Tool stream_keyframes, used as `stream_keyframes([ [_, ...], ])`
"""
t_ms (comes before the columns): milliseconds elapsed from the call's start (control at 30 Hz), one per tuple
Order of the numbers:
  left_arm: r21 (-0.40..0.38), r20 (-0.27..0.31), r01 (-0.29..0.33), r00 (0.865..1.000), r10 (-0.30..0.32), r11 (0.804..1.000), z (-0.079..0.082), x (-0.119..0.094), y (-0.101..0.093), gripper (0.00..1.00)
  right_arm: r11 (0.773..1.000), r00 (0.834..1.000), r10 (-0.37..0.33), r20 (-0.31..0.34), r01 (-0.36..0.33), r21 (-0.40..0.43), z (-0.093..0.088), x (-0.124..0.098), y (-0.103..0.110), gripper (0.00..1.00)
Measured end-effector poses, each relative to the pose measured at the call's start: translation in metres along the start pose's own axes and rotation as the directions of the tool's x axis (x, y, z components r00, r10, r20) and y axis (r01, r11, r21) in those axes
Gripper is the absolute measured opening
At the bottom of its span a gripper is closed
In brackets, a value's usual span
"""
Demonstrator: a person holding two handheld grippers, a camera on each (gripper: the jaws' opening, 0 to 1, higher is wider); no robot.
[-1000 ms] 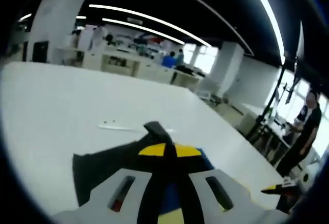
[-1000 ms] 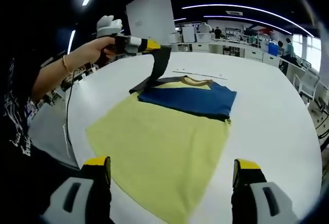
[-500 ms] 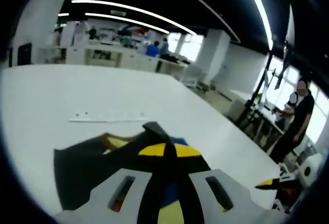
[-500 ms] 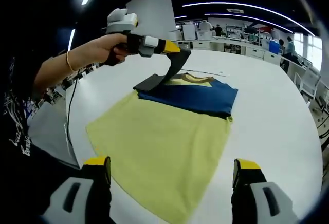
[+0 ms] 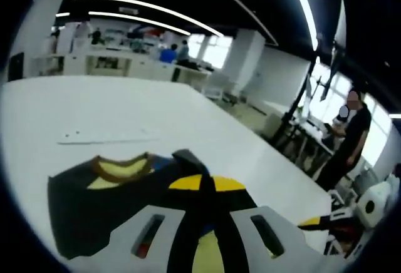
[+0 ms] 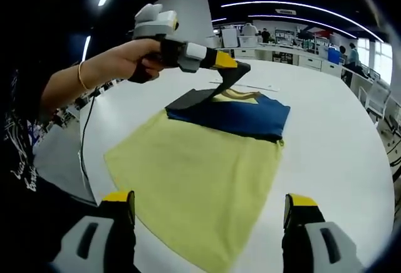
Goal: Fold the garment on the visible template until the final outline fits inside the template.
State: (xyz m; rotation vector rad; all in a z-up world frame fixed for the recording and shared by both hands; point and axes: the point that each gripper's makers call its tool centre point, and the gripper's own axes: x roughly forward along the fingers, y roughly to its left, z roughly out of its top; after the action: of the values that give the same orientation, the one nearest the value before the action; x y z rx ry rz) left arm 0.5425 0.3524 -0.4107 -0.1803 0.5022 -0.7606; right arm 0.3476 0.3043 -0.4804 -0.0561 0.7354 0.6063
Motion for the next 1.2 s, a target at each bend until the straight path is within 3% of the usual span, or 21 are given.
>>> stream_keyframes([
  [367,0.052,-0.073,0.051,0.996,-0.048,0.997,-0.032,0.018,-0.026,0.01,1.0,1.0,0.003,-0.002,-0.003,0.004,-0.005,0.003,0.0,0.99],
  [733,0.044,-0.109,0.075,0.992,-0.07,0.996,-0.048,0.028,-0.036,0.01,1.0,1.0,-0.002,-0.005,0.002,0.018,-0.009,0.002,-0.002,0.99],
  [1200,0.028,-0.126,0.117,0.986,-0.112,0.993,-0.058,0.035,-0.049,0.0,1.0,1.0,-0.003,-0.004,0.003,0.023,-0.011,0.003,-0.002,0.99],
])
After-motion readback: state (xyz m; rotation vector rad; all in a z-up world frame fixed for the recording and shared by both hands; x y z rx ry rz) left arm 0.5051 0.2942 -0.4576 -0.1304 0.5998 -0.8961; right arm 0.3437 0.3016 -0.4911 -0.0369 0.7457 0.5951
